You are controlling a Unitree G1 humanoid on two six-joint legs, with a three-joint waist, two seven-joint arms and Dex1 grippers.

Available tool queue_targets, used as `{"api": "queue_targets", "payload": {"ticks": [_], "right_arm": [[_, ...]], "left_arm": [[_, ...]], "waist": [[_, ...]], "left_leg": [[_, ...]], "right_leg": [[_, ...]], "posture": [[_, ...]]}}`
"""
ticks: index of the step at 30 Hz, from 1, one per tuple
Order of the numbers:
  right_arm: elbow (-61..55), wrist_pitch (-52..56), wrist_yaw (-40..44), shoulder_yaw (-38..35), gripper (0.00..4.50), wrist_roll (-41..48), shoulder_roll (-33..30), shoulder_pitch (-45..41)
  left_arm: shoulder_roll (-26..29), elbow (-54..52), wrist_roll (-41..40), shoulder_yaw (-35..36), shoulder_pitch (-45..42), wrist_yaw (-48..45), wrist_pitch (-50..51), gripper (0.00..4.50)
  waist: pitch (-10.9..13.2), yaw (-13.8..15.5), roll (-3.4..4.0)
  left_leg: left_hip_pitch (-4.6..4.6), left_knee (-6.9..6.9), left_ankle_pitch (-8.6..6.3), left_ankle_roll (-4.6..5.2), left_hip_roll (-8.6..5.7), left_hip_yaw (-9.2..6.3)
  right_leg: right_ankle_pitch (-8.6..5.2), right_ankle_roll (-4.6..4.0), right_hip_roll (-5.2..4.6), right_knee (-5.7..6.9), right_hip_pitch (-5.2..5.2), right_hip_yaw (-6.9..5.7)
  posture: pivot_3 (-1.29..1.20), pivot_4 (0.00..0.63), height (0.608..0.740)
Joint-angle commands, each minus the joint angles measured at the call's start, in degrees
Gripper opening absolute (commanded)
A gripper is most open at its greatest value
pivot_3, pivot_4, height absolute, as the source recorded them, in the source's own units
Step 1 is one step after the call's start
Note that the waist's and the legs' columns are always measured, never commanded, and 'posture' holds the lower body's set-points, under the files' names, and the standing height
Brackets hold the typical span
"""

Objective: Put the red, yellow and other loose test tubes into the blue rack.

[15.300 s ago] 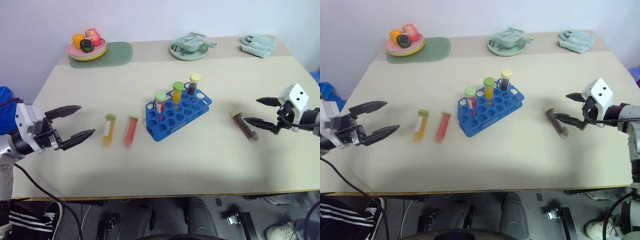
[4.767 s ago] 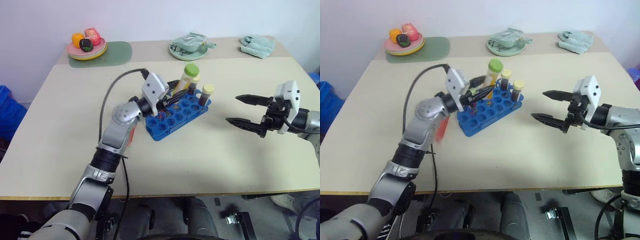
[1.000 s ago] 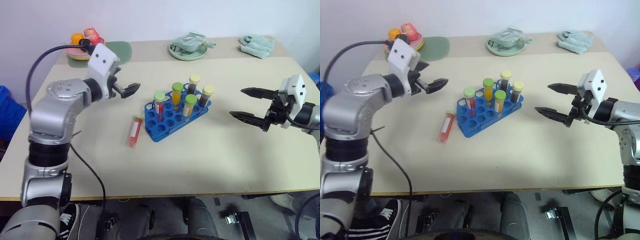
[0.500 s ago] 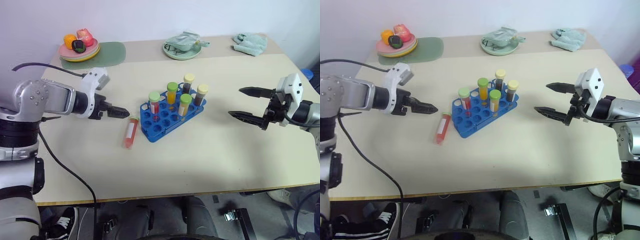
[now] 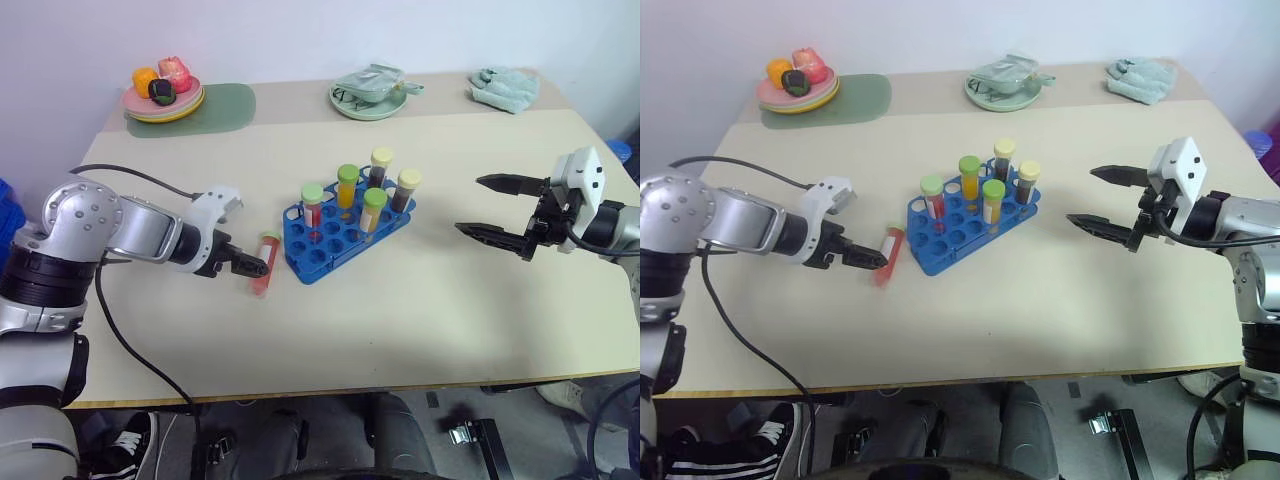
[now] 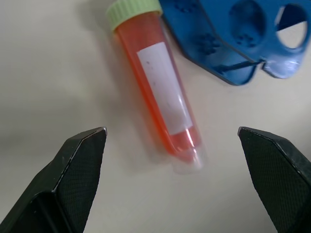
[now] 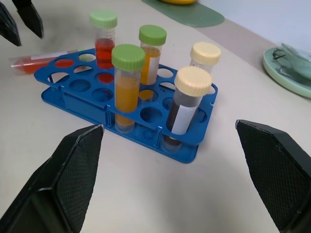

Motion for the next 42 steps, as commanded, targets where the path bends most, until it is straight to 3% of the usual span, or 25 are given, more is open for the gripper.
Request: {"api": "queue_targets", "payload": {"ticks": [1,10,21,29,36,42], "right_arm": [[-1.76,0.11,-0.32,-1.04,4.50,0.50,-0.32,-0.37],[-1.69,-0.03,-0.87,-0.69,4.50,0.40,0.21,-0.66],[-1.11,-0.60,-1.11,-0.25,4.50,0.16,0.62,-1.54],[-0.43,-1.17,-0.70,0.25,4.50,-0.17,0.59,-1.86],[1.12,-2.03,-0.40,1.41,4.50,-0.73,1.41,-3.51],[1.83,-2.87,-0.54,1.97,4.50,-1.29,2.37,-4.00]], "left_arm": [[-1.93,0.11,0.05,2.58,0.91,3.28,0.47,4.44],[-5.38,0.02,3.11,3.16,3.28,6.08,0.47,4.44],[0.56,1.83,9.16,1.67,1.51,-1.08,0.47,4.44],[5.58,0.21,7.63,4.01,3.44,-2.82,0.47,4.44],[5.56,9.53,8.23,2.52,-1.76,-3.07,0.47,4.44],[3.67,20.64,15.71,-3.13,-9.56,-7.89,0.47,4.44]], "waist": [[0.00,0.02,0.00],[0.00,0.01,0.00],[0.00,0.02,0.00],[0.00,-0.03,0.00],[0.00,0.04,-0.01],[0.00,-0.06,0.00]], "left_leg": [[0.00,0.00,0.00,0.00,0.00,0.01],[0.01,0.01,0.00,0.00,0.00,0.03],[0.02,0.00,0.00,0.00,0.00,0.06],[0.01,0.00,0.00,0.00,0.00,0.05],[0.01,0.00,0.00,0.00,-0.02,0.04],[0.01,0.00,0.00,0.00,-0.05,0.05]], "right_leg": [[0.00,0.00,0.00,0.00,0.00,0.01],[0.00,0.00,0.00,0.00,-0.01,0.02],[0.00,0.00,0.01,0.00,-0.01,0.04],[0.00,0.00,0.01,0.00,-0.01,0.04],[0.00,0.00,0.01,0.00,-0.01,0.04],[0.00,0.00,0.02,0.00,0.00,0.03]], "posture": [[0.00,0.150,0.740],[0.00,0.150,0.740],[0.00,0.150,0.740],[0.00,0.150,0.740],[0.00,0.150,0.740],[0.00,0.150,0.740]]}}
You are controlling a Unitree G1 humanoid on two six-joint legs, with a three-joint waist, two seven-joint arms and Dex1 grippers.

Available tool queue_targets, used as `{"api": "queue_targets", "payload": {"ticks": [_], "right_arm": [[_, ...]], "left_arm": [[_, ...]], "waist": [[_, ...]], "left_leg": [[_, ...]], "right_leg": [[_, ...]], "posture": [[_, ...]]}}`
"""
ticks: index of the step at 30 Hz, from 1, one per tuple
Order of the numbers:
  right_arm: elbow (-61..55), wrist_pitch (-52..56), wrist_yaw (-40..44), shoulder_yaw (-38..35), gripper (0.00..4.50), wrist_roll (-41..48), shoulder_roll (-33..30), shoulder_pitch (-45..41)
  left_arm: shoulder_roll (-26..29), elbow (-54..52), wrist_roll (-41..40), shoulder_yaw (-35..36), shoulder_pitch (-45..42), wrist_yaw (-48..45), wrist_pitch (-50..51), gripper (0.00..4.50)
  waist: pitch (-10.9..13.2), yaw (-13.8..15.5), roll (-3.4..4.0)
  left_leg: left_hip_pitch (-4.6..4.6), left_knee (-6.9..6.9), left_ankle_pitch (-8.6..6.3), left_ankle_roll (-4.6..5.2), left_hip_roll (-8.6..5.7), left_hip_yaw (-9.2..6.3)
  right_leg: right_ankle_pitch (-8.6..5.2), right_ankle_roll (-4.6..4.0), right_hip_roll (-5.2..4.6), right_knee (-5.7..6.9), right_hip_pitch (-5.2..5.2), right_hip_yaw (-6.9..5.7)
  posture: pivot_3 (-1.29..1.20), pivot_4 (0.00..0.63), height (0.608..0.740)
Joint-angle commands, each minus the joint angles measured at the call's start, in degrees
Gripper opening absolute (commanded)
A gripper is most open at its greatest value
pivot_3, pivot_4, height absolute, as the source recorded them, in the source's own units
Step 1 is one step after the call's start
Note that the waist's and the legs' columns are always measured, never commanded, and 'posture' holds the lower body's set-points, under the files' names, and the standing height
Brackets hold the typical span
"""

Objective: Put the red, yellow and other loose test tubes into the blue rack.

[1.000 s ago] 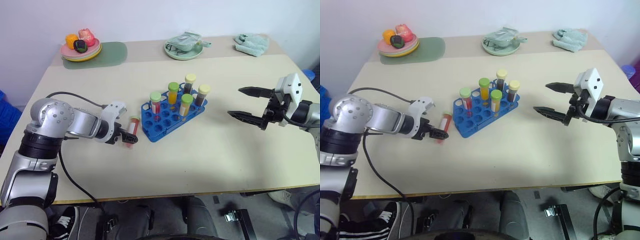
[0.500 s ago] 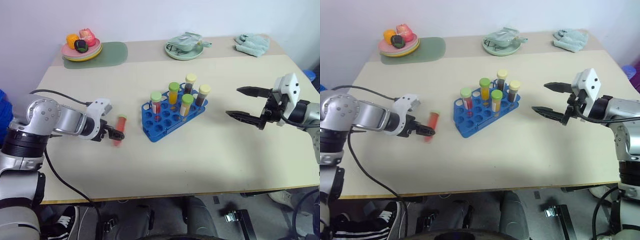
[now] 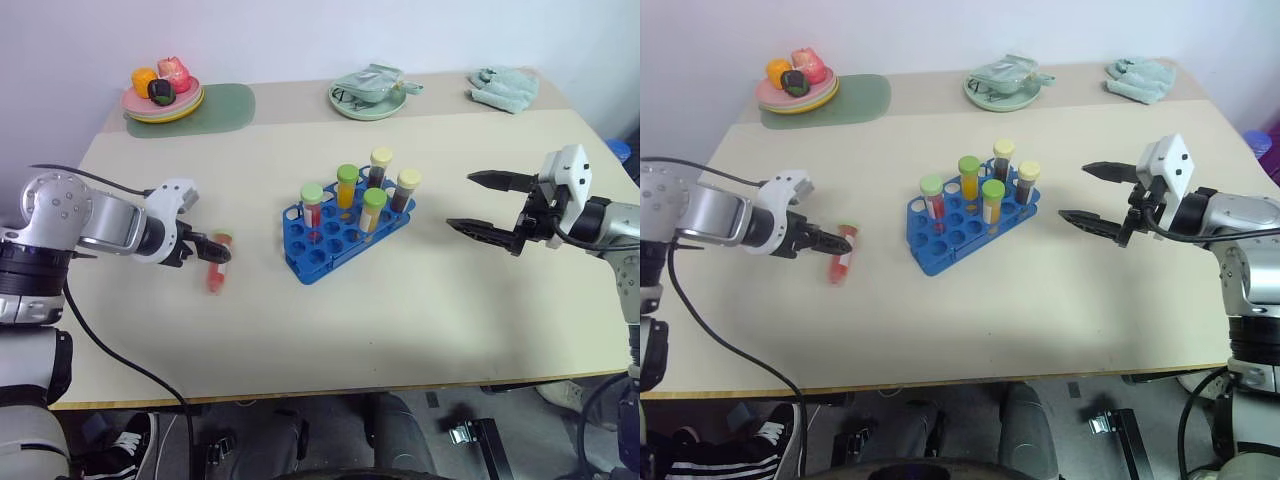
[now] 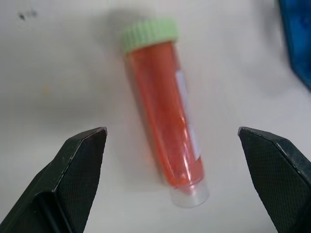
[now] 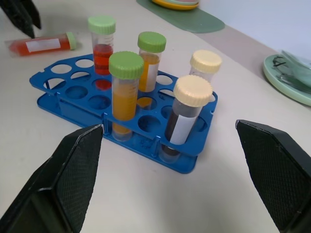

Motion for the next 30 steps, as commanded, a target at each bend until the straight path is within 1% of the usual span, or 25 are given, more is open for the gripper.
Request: {"api": "queue_targets", "payload": {"ticks": [1,5,9,12,15,20,23,26,27,29,30], "right_arm": [[-0.46,-1.44,0.04,-0.61,4.50,-0.23,0.19,-1.46],[-0.19,-1.77,0.07,-0.73,4.50,-0.32,0.11,-1.59],[-0.25,-2.03,0.16,-1.25,4.50,-0.39,-0.12,-1.13],[-0.43,-2.03,-0.07,-1.29,4.50,-0.46,0.06,-0.93],[-0.80,-1.91,-0.30,-1.21,4.50,-0.37,0.31,-0.89],[-1.32,-1.58,-0.32,-1.44,4.50,-0.16,0.04,-0.80],[-1.59,-1.30,-0.27,-1.73,4.50,-0.09,-0.34,-0.33],[-1.76,-1.18,-0.26,-1.80,4.50,-0.07,-0.44,-0.07],[-1.79,-1.18,-0.23,-1.81,4.50,-0.06,-0.45,0.02],[-1.72,-1.17,-0.26,-1.66,4.50,-0.11,-0.35,-0.03],[-1.74,-1.17,-0.27,-1.64,4.50,-0.10,-0.31,-0.02]], "left_arm": [[-1.04,5.82,4.51,-3.27,-4.87,-3.56,0.47,4.44],[-1.52,8.52,9.34,-7.05,-8.29,-8.49,0.47,4.44],[-0.13,9.66,13.93,-11.33,-9.36,-14.54,0.47,4.44],[-0.98,10.31,15.93,-13.52,-9.95,-17.93,0.47,4.44],[-2.72,10.58,18.37,-14.35,-10.54,-20.37,0.47,4.44],[-4.70,11.30,22.74,-13.02,-8.92,-21.63,0.47,4.44],[-6.01,12.26,24.73,-10.91,-7.75,-20.64,0.47,3.65],[-6.78,12.27,26.34,-9.42,-7.01,-20.37,0.47,2.23],[-7.03,12.36,26.70,-8.92,-6.91,-20.25,0.47,1.70],[-7.44,12.63,27.07,-7.79,-6.78,-20.26,0.47,0.86],[-7.29,11.92,27.56,-7.24,-6.61,-20.08,0.47,0.75]], "waist": [[0.00,-0.04,0.00],[0.00,-0.37,0.00],[0.00,-1.30,0.00],[0.00,-1.48,0.00],[0.00,-1.35,0.00],[0.00,-1.37,0.00],[0.00,-1.39,0.00],[0.00,-1.38,0.00],[0.00,-1.34,0.00],[0.00,-1.29,0.00],[0.00,-1.26,0.00]], "left_leg": [[0.00,0.00,0.00,0.00,0.00,0.00],[-0.01,0.00,0.00,0.00,-0.01,-0.01],[-0.01,-0.02,0.00,0.00,-0.01,-0.02],[-0.01,-0.03,0.00,0.00,-0.01,-0.01],[-0.02,-0.02,0.00,0.00,-0.01,-0.01],[-0.03,0.00,0.00,0.00,-0.01,-0.01],[-0.03,-0.01,0.00,0.00,-0.01,-0.01],[-0.04,-0.01,0.00,0.00,-0.01,-0.01],[-0.03,-0.01,0.00,0.00,0.00,-0.01],[-0.03,-0.01,0.00,0.00,0.00,-0.01],[-0.03,-0.01,0.00,0.00,0.00,-0.01]], "right_leg": [[0.00,0.00,0.01,0.00,0.00,0.00],[0.00,0.00,0.01,0.00,0.00,0.00],[0.00,0.00,0.03,0.01,-0.03,0.00],[0.00,0.00,0.04,0.01,-0.04,0.00],[0.00,0.00,0.04,0.01,-0.05,0.00],[0.00,0.00,0.04,0.01,-0.04,0.00],[0.00,0.00,0.04,0.01,-0.05,0.00],[0.00,0.00,0.04,0.01,-0.06,0.00],[0.00,0.00,0.04,0.01,-0.05,0.00],[0.00,0.00,0.04,0.01,-0.05,0.00],[0.00,0.01,0.04,0.01,-0.05,0.00]], "posture": [[0.00,0.150,0.740],[0.00,0.150,0.740],[0.00,0.150,0.740],[0.00,0.150,0.740],[0.00,0.150,0.740],[0.00,0.150,0.740],[0.00,0.150,0.740],[0.00,0.150,0.740],[0.00,0.150,0.740],[0.00,0.150,0.740],[0.00,0.150,0.740]]}}
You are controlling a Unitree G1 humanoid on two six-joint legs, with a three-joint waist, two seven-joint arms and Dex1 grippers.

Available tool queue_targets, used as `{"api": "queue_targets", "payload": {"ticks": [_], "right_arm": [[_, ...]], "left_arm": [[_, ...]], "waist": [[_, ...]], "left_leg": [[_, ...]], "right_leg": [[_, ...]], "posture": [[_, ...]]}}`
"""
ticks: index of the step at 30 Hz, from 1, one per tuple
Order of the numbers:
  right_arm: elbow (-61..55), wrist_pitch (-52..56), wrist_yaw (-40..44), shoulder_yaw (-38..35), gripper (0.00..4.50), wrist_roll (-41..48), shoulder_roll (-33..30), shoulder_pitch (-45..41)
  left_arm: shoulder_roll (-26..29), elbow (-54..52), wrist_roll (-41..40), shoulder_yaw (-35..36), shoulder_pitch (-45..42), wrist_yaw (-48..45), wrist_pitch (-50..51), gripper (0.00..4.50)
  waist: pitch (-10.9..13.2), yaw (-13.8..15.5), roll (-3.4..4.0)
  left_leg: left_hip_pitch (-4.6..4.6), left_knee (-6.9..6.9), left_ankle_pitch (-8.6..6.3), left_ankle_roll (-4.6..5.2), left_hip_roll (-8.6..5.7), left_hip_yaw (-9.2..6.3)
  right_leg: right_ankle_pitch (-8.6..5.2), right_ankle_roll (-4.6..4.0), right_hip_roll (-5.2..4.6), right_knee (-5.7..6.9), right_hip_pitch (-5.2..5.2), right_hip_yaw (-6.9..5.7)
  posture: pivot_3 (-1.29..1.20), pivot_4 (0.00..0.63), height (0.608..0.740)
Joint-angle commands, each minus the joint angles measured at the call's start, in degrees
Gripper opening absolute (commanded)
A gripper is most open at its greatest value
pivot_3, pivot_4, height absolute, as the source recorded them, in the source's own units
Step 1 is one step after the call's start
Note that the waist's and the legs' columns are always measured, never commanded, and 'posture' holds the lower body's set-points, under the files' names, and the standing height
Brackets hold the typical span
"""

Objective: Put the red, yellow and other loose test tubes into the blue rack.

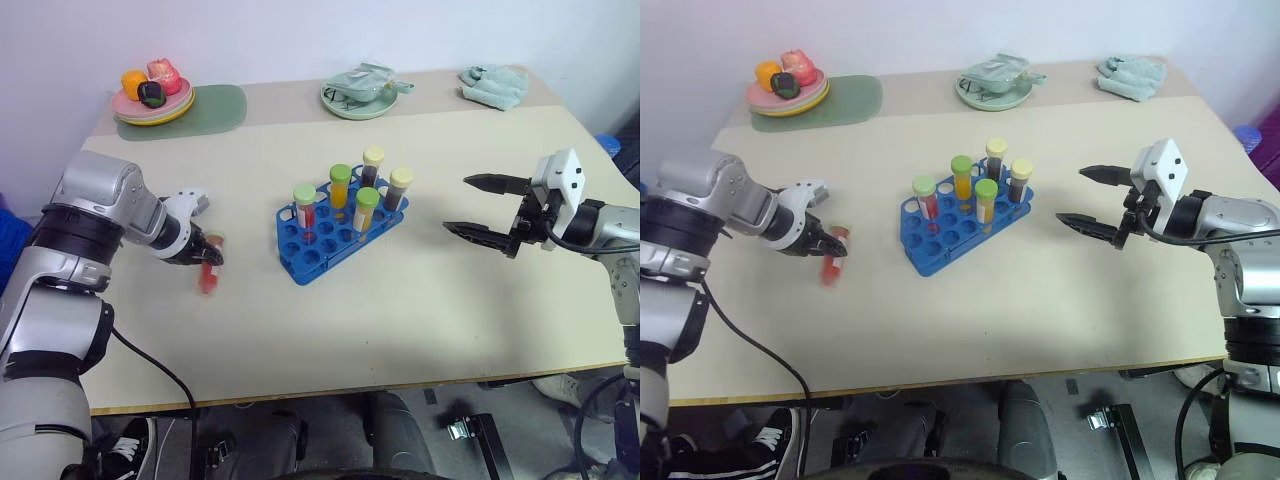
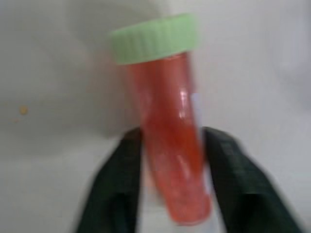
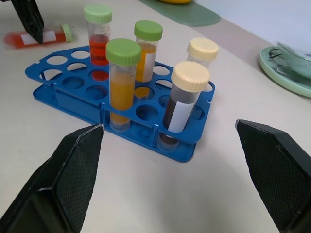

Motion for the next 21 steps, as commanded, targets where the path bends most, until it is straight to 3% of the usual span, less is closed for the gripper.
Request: {"api": "queue_targets", "payload": {"ticks": [1,6,11,15,21], "right_arm": [[-1.68,-0.21,-0.05,-1.94,4.50,0.88,-0.52,-0.24],[-1.03,-0.63,0.09,-2.00,4.50,0.70,-0.54,-0.40],[-0.27,-0.81,0.33,-2.43,4.50,0.64,-0.93,-0.53],[0.84,-0.98,0.83,-2.36,4.50,0.47,-1.21,-1.22],[-1.14,6.92,7.82,-2.97,4.50,6.01,-4.85,0.32]], "left_arm": [[0.50,-1.12,2.33,2.64,0.34,0.60,0.45,0.75],[-0.46,-8.73,6.74,13.52,3.48,6.83,-6.99,0.75],[-8.04,-22.80,6.43,33.24,10.15,14.72,-23.40,0.75],[-9.02,-32.78,9.54,33.62,17.79,5.41,-48.31,0.75],[-13.78,-38.61,6.90,31.12,19.81,-7.18,-65.41,0.75]], "waist": [[0.00,0.03,0.00],[0.00,-0.04,0.00],[0.01,0.37,-0.02],[0.01,0.09,-0.03],[0.00,0.70,-0.02]], "left_leg": [[0.00,0.00,0.00,0.00,0.00,0.00],[-0.01,0.00,0.00,0.00,0.01,0.00],[-0.05,0.04,0.00,0.00,0.07,-0.01],[-0.06,0.04,0.00,0.00,0.16,0.05],[-0.06,0.06,-0.01,0.01,0.15,0.10]], "right_leg": [[0.00,0.00,0.00,0.00,0.00,0.00],[0.00,0.00,0.00,0.00,-0.02,0.00],[0.01,0.00,-0.04,-0.02,-0.01,0.00],[0.01,0.00,-0.07,-0.04,-0.03,0.00],[0.01,0.00,-0.12,-0.07,0.04,0.00]], "posture": [[0.00,0.150,0.740],[0.00,0.150,0.740],[0.00,0.150,0.740],[0.00,0.150,0.740],[0.00,0.150,0.740]]}}
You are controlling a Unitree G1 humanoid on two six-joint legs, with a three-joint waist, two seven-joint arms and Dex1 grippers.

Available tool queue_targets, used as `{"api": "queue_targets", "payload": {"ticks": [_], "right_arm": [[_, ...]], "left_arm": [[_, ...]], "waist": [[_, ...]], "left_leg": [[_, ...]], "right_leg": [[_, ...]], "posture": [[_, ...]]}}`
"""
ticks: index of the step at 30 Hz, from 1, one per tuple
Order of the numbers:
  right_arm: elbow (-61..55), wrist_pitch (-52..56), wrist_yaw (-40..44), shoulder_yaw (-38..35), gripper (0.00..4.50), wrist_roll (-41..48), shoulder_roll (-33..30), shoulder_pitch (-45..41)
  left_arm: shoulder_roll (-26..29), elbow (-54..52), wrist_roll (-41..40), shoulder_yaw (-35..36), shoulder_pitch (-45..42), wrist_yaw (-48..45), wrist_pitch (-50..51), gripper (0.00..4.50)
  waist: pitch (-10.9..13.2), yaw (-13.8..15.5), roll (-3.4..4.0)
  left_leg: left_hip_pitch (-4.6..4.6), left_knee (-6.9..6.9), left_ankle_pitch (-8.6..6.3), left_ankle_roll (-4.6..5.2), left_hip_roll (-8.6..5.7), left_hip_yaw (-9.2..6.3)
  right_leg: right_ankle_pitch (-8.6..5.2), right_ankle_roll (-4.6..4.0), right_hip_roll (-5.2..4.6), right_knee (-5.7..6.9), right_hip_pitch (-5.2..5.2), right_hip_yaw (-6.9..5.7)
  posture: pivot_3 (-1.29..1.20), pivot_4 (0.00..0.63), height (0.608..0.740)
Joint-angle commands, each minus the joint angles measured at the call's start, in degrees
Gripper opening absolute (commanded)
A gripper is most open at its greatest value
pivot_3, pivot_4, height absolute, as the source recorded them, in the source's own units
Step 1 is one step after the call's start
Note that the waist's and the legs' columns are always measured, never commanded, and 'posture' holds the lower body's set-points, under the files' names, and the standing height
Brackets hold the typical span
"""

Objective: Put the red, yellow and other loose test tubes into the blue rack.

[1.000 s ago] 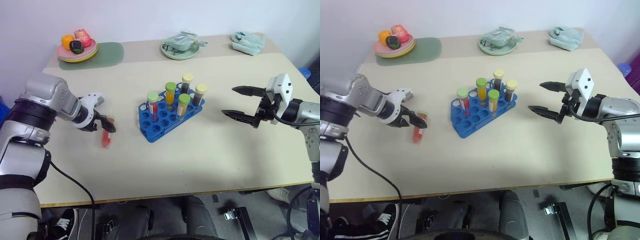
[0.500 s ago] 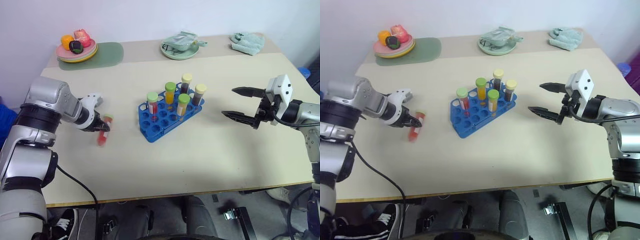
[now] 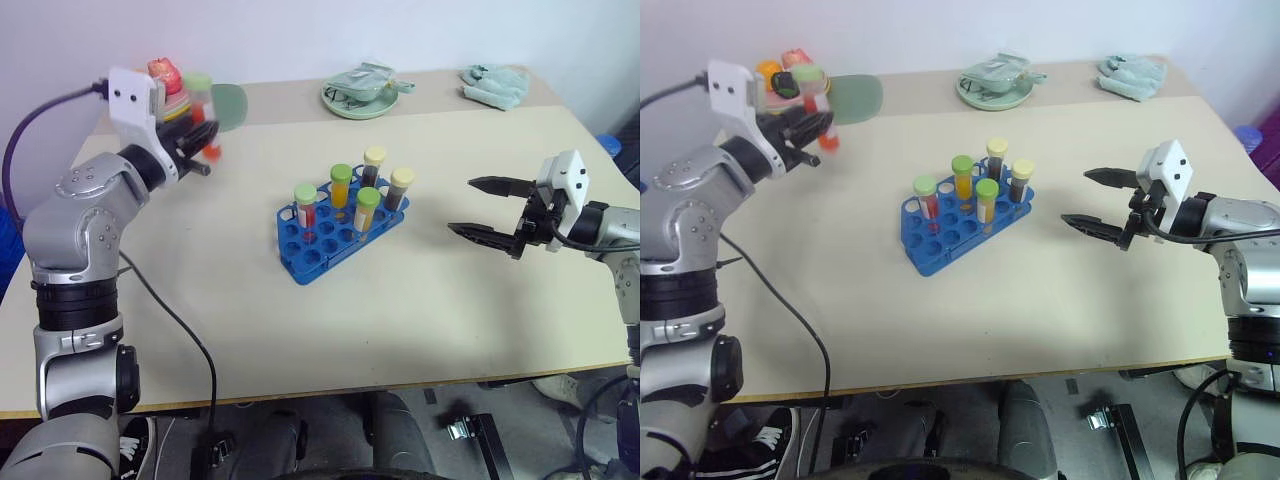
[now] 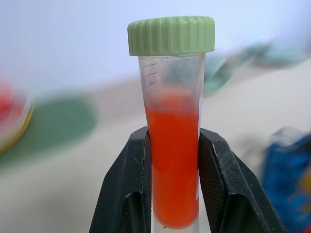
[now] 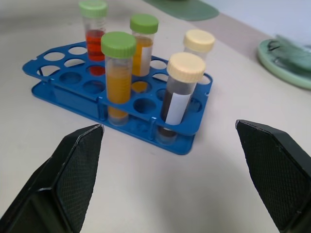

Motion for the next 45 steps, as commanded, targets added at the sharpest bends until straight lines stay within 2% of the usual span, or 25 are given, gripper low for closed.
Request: {"api": "queue_targets", "payload": {"ticks": [1,5,11,16,20,23,36,45], "right_arm": [[-3.92,4.30,4.84,-2.64,4.50,4.24,-3.84,1.31],[-8.28,7.53,4.93,-4.39,4.50,7.35,-4.35,3.47],[-11.02,8.15,3.04,-6.94,4.50,7.47,-4.61,6.60],[-12.56,8.87,2.19,-8.63,4.50,7.69,-4.82,8.37],[-13.29,9.47,1.35,-9.51,4.50,7.65,-4.90,9.34],[-13.65,9.91,1.05,-9.90,4.50,7.79,-5.01,9.85],[-15.22,11.92,0.30,-10.78,4.50,8.13,-5.95,10.45],[-16.28,13.08,0.08,-11.48,4.50,8.15,-7.14,11.13]], "left_arm": [[-2.73,-4.04,-0.76,-2.52,0.99,-7.24,-10.75,0.75],[-6.13,-3.96,1.09,-6.57,3.70,-12.48,-19.28,0.75],[-9.56,-5.75,1.20,-12.67,8.47,-16.32,-21.42,0.75],[-12.08,-4.67,4.01,-15.49,11.31,-14.83,-22.70,0.75],[-12.42,-1.60,10.08,-18.09,12.84,-14.05,-28.11,0.75],[-12.80,-1.51,11.79,-20.13,14.05,-14.43,-29.25,0.75],[-14.48,2.51,18.88,-23.73,14.98,-12.40,-33.89,0.75],[-16.27,1.55,18.43,-24.67,18.04,-11.98,-32.22,0.75]], "waist": [[-0.01,0.53,0.01],[-0.01,0.94,0.01],[-0.01,1.04,0.01],[-0.02,1.14,0.01],[-0.02,1.13,0.02],[-0.02,1.16,0.01],[-0.02,1.20,0.01],[-0.03,1.25,0.02]], "left_leg": [[0.00,0.01,-0.01,0.02,-0.03,0.01],[0.05,0.02,-0.02,0.03,-0.01,0.03],[0.04,0.06,-0.03,0.06,-0.02,0.07],[0.05,0.07,-0.03,0.06,-0.02,0.07],[0.06,0.07,-0.03,0.06,-0.02,0.08],[0.06,0.07,-0.03,0.07,-0.01,0.09],[0.07,0.07,-0.03,0.08,-0.02,0.09],[0.08,0.07,-0.04,0.08,-0.01,0.09]], "right_leg": [[0.00,0.00,-0.03,0.00,0.02,0.00],[0.00,0.00,-0.01,-0.04,0.06,0.00],[0.01,0.00,-0.01,-0.03,0.06,0.02],[0.01,0.00,-0.01,-0.04,0.07,0.02],[0.01,0.00,-0.01,-0.05,0.08,0.02],[0.01,0.00,-0.01,-0.05,0.08,0.02],[0.01,0.00,-0.01,-0.06,0.10,0.02],[0.01,0.00,0.00,-0.07,0.11,0.02]], "posture": [[0.00,0.150,0.740],[0.00,0.150,0.740],[0.00,0.150,0.740],[0.00,0.150,0.740],[0.00,0.150,0.740],[0.00,0.150,0.740],[0.00,0.150,0.740],[0.00,0.150,0.740]]}}
